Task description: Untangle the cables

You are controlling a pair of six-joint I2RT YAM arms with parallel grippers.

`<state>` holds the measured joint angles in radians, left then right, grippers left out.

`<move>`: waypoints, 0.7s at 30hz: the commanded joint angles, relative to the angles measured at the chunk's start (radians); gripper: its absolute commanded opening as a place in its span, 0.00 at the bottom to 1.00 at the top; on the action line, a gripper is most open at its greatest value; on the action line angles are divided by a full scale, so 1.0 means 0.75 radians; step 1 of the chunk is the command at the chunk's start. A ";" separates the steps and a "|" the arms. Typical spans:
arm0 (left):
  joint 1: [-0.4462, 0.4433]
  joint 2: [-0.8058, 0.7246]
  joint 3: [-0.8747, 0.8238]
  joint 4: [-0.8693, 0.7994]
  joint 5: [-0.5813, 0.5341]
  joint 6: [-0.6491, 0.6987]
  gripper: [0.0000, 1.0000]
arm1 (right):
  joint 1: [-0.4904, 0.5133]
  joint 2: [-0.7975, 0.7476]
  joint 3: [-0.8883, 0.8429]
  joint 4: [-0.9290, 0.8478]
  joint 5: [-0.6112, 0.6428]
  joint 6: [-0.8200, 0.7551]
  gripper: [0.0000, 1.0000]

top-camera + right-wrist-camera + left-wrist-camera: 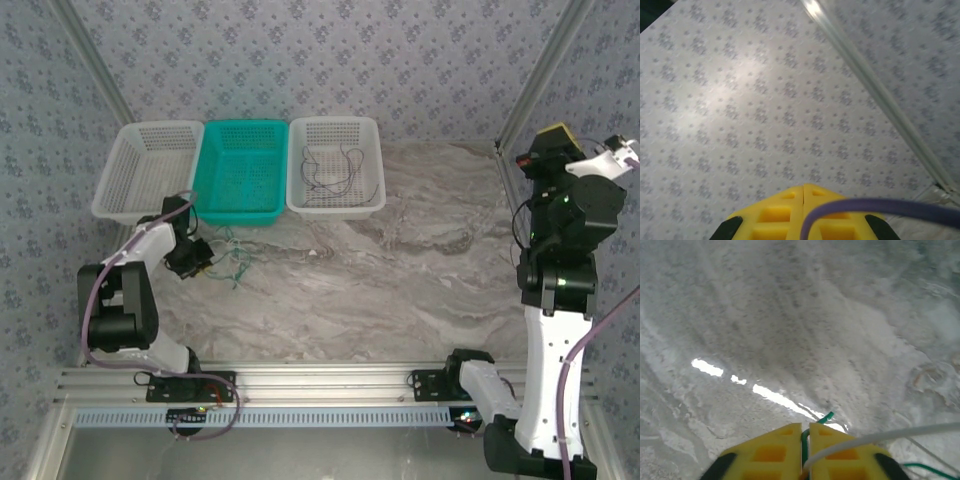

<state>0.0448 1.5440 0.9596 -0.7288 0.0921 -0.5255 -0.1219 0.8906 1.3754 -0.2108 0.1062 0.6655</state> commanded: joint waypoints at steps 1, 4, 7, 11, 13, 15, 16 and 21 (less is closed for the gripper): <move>0.000 -0.150 -0.003 0.051 0.082 -0.001 0.39 | 0.015 0.066 0.091 0.070 -0.306 -0.036 0.00; -0.004 -0.283 0.031 0.044 0.102 -0.036 0.69 | 0.063 0.152 0.196 0.088 -0.495 -0.111 0.00; -0.006 -0.395 0.102 -0.047 0.033 -0.047 0.87 | 0.156 0.231 0.299 0.124 -0.563 -0.215 0.00; -0.006 -0.546 0.162 -0.135 -0.014 -0.072 0.89 | 0.297 0.345 0.430 0.264 -0.546 -0.386 0.00; -0.007 -0.619 0.170 -0.149 -0.001 -0.089 0.90 | 0.352 0.431 0.534 0.334 -0.545 -0.446 0.00; -0.012 -0.692 0.166 -0.138 0.027 -0.110 0.90 | 0.399 0.539 0.678 0.416 -0.559 -0.475 0.00; -0.013 -0.725 0.161 -0.130 0.043 -0.121 0.90 | 0.424 0.606 0.769 0.445 -0.563 -0.484 0.00; -0.030 -0.855 0.132 -0.066 0.105 -0.149 0.93 | 0.533 0.962 1.235 0.539 -0.576 -0.497 0.00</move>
<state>0.0330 0.9443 1.0641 -0.7887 0.1314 -0.6117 0.2447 1.5089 2.1693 0.0914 -0.3004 0.3405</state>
